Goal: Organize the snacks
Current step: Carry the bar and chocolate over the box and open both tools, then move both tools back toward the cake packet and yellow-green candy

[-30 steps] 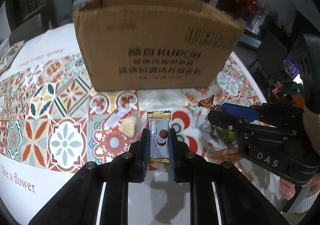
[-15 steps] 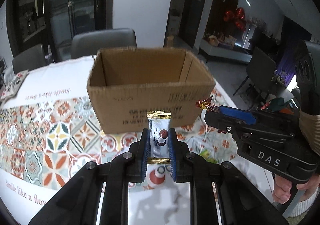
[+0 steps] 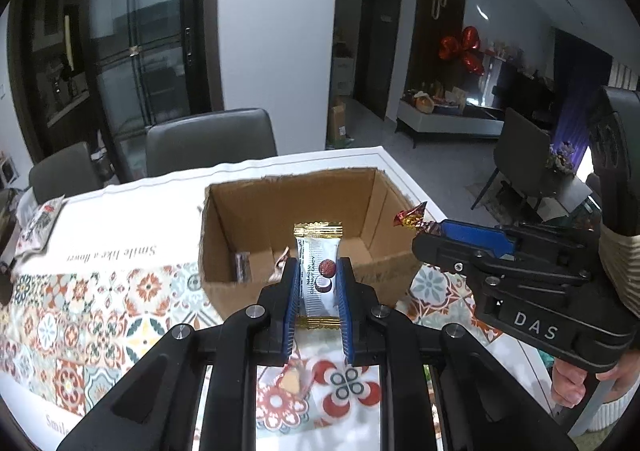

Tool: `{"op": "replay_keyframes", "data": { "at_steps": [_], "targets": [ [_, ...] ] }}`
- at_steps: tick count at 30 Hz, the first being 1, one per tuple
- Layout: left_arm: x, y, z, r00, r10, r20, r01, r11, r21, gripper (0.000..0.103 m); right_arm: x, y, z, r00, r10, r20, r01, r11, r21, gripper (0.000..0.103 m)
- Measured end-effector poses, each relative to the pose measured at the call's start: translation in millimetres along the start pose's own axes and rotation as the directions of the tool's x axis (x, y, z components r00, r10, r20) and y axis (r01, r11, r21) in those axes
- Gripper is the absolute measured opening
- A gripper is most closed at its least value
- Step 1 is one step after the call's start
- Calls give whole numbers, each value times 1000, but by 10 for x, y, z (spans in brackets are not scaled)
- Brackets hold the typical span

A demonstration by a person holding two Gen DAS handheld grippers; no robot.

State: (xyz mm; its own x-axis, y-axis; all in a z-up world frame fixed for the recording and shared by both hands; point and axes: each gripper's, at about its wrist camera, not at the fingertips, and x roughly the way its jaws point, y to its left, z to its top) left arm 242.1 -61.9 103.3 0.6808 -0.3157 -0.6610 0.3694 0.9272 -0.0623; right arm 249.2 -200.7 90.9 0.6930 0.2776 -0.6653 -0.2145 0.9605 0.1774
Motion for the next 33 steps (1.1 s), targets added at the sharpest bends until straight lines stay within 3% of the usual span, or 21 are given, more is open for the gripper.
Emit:
{"op": "replay_keyframes", "data": {
  "at_steps": [14, 15, 16, 17, 20, 24, 29, 33],
  "targets": [
    [439, 148, 370, 1000, 15, -24, -15, 1000, 14, 20, 393, -140, 397, 999, -36, -40, 36, 999, 3, 26],
    [467, 156, 396, 999, 24, -27, -24, 1000, 11, 26, 419, -143, 420, 998, -39, -42, 39, 999, 3, 26],
    [493, 161, 424, 998, 52, -29, -52, 999, 11, 42, 443, -155, 437, 998, -42, -44, 42, 999, 8, 27],
    [495, 170, 431, 997, 70, -24, -70, 997, 12, 49, 463, -166, 462, 998, -44, -44, 44, 999, 13, 27],
    [442, 181, 392, 996, 93, -13, -93, 996, 15, 52, 480, -184, 480, 997, -64, -47, 64, 998, 16, 43],
    [380, 199, 274, 996, 82, -33, -82, 997, 3, 53, 386, -132, 393, 994, -103, -24, 103, 995, -8, 44],
    [285, 206, 74, 998, 51, -48, -53, 998, -25, 54, 277, -65, 235, 994, -108, -35, 108, 994, 5, 52],
    [179, 235, -79, 997, 68, -42, -70, 996, -48, 56, 191, -23, 93, 990, -139, -29, 139, 990, 13, 58]
  ]
}}
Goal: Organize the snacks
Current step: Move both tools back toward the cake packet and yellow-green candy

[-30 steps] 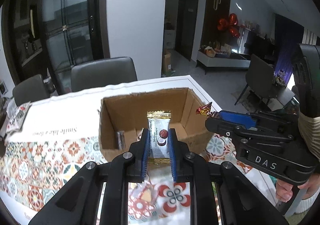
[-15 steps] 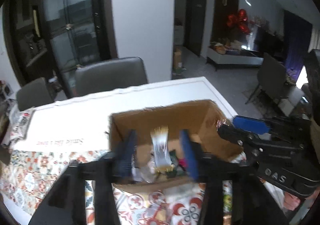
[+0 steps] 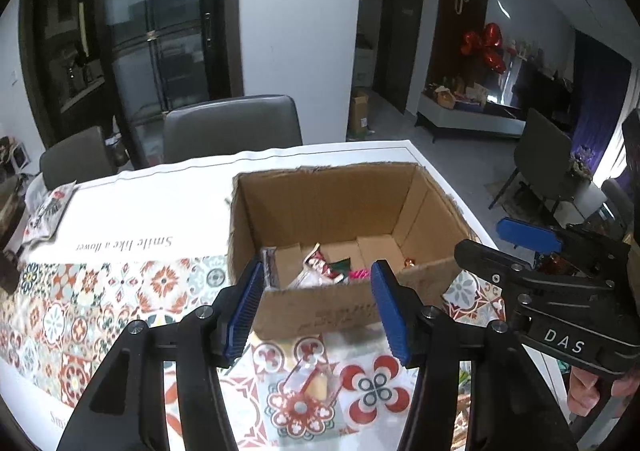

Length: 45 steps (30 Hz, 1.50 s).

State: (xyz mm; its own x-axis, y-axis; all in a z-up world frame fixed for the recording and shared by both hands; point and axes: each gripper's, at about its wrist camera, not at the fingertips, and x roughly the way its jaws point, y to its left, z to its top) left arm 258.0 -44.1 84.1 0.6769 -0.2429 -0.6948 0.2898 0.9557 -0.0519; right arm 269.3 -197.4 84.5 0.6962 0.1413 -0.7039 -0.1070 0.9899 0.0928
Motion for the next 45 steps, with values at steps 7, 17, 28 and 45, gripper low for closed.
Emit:
{"op": "replay_keyframes", "data": {
  "at_steps": [7, 17, 28, 45],
  "targets": [
    [-79, 6, -257, 999, 27, -22, -27, 999, -30, 62, -42, -7, -269, 998, -35, -43, 37, 999, 36, 61],
    [149, -25, -633, 991, 77, -106, -80, 996, -28, 67, 237, -256, -660, 972, -68, -223, 98, 987, 128, 61],
    [565, -43, -910, 963, 65, -262, -81, 996, -49, 68, 673, -399, -1130, 916, -58, -397, 138, 975, 177, 61],
    [889, -57, -1075, 935, 57, -351, -84, 994, -63, 69, 941, -491, -1464, 860, -58, -507, 174, 967, 184, 45]
  ]
}}
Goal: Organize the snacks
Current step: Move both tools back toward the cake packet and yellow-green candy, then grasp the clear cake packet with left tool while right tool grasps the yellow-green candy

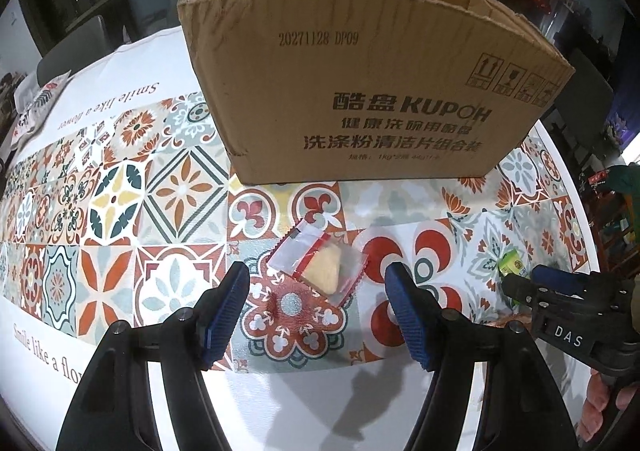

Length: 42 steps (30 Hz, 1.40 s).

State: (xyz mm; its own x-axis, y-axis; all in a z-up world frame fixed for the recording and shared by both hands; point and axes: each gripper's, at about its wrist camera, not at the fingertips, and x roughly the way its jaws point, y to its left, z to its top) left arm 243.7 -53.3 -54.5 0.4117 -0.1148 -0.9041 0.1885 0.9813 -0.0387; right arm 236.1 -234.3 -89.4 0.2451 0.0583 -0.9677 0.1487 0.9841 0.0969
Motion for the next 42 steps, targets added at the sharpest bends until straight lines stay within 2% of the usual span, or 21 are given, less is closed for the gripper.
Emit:
{"op": "replay_keyframes", "data": {
  "at_steps": [4, 11, 16, 22, 26, 30, 33, 36, 37, 38, 40, 42],
  "targets": [
    [23, -3, -5, 1000, 2, -5, -1, 1000, 10, 69, 54, -5, -29, 1000, 0, -2, 0, 1000, 3, 26],
    [96, 69, 97, 999, -26, -37, 26, 1000, -7, 70, 71, 85, 18, 998, 48, 34, -48, 999, 7, 26],
    [239, 186, 216, 993, -82, -86, 72, 992, -106, 72, 13, 305, 132, 994, 94, 59, -93, 996, -17, 26],
    [366, 227, 258, 992, -65, -108, 39, 972, -233, 72, 25, 438, 239, 990, 111, 85, -107, 993, -46, 26],
    [422, 181, 278, 993, 7, -114, -40, 956, -291, 71, 61, 471, 282, 989, 121, 90, -117, 992, -45, 26],
    [525, 137, 266, 988, 54, -143, -102, 928, -357, 65, 72, 416, 295, 987, 127, 98, -124, 992, -37, 26],
    [622, 92, 242, 983, 66, -170, -127, 918, -375, 63, 47, 338, 302, 985, 139, 103, -136, 990, -33, 26],
    [654, 20, 241, 983, 97, -155, -148, 921, -361, 60, 58, 350, 307, 984, 142, 110, -138, 990, -37, 26],
    [654, 0, 236, 983, 105, -149, -152, 924, -350, 52, 54, 356, 305, 983, 145, 114, -141, 989, -42, 26],
    [651, -18, 236, 984, 108, -142, -151, 927, -343, 49, 42, 349, 301, 982, 149, 118, -144, 988, -48, 26],
    [633, -10, 217, 987, 89, -132, -128, 936, -328, 40, -4, 275, 295, 981, 157, 116, -152, 987, -49, 26],
    [609, 17, 192, 990, 62, -125, -98, 945, -312, 36, -22, 283, 281, 980, 162, 119, -157, 986, -55, 26]
  ]
}}
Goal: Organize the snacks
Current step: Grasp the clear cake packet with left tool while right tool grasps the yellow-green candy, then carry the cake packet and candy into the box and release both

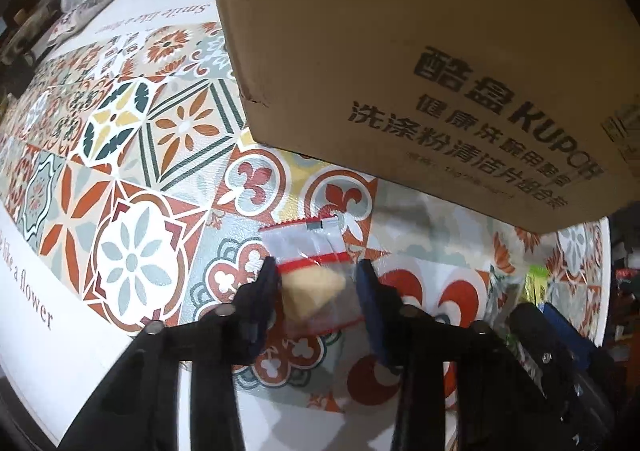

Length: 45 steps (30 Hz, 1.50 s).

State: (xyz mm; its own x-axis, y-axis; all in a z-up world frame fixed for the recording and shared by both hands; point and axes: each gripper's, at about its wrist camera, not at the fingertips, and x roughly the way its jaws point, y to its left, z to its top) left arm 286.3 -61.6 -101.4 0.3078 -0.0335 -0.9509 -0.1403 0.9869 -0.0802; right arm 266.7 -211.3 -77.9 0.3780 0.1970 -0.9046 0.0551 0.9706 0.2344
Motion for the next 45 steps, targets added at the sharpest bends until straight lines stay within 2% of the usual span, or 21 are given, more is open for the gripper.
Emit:
{"op": "replay_keyframes", "data": {
  "at_steps": [5, 16, 20, 24, 31, 37, 45],
  "targets": [
    [-19, 113, -32, 996, -85, -17, 85, 996, 38, 33, -15, 75, -38, 1000, 16, 2, -16, 1000, -14, 26],
    [-526, 400, -256, 984, -178, 23, 174, 978, 118, 33, -260, 190, -149, 998, 42, 37, -41, 999, -36, 26],
    [-826, 380, -303, 982, -170, 82, 154, 973, 170, 33, -441, 227, -160, 996, 49, 72, -46, 998, -49, 26],
    [-1058, 373, -251, 973, -191, 125, 164, 966, 202, 33, -640, 270, -150, 992, 56, 113, -49, 997, -64, 26],
    [-1504, 207, -144, 949, -233, 211, 174, 948, 266, 33, -1025, 396, -75, 976, 76, 204, -57, 994, -95, 26],
    [-1857, 90, -19, 926, -253, 280, 157, 933, 323, 33, -1385, 488, 47, 953, 92, 288, -57, 990, -127, 26],
    [-2103, 40, 207, 904, -264, 335, 137, 924, 358, 33, -1600, 615, 238, 940, 113, 323, -56, 982, -182, 26]
  ]
}}
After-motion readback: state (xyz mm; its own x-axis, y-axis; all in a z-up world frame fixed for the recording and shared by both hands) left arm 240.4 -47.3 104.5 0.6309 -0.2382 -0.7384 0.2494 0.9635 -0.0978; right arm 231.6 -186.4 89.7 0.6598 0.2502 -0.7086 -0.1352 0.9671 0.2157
